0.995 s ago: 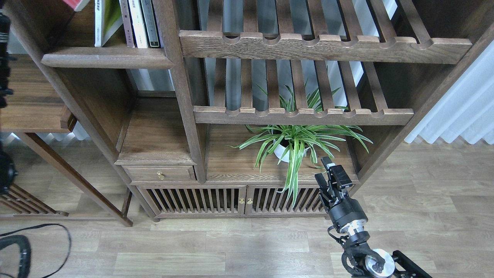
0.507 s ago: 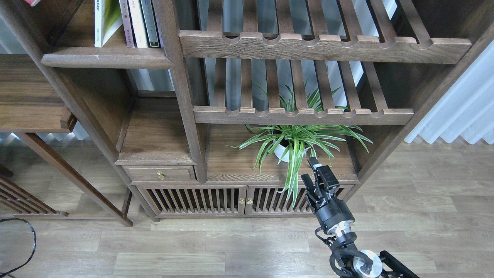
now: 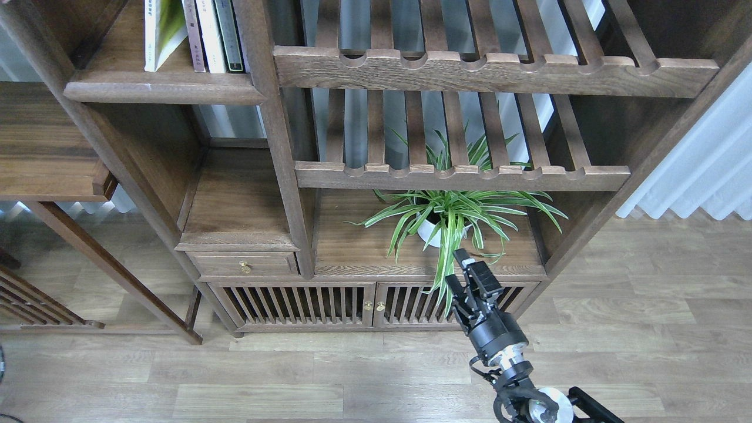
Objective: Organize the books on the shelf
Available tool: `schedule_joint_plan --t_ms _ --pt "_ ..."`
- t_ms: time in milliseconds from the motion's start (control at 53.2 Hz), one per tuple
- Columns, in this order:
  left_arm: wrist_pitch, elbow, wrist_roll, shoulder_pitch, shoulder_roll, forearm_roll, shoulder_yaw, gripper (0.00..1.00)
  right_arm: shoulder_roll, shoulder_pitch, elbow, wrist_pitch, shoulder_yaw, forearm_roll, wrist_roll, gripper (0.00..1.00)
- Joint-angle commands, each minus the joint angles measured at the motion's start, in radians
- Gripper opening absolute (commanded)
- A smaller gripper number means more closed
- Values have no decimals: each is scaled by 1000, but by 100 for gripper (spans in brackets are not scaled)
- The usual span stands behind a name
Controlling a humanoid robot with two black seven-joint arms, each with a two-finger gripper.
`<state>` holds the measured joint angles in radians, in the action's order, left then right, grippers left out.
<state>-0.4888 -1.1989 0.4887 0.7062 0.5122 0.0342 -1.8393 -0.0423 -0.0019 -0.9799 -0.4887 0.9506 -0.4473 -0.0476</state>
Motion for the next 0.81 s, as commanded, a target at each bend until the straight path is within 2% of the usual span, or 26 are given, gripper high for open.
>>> schedule_joint_plan --t_ms 0,282,563,789 --pt "0 1 0 3 11 -51 -2 2 10 -1 0 0 -15 1 0 81" --pt "0 1 0 24 0 -191 6 1 10 -18 1 0 -39 1 2 82" --pt "0 -1 0 73 -61 -370 20 1 9 -21 0 0 -39 -1 2 83" --pt "0 1 0 142 -93 -464 101 1 10 -20 -2 0 -41 -1 2 85"
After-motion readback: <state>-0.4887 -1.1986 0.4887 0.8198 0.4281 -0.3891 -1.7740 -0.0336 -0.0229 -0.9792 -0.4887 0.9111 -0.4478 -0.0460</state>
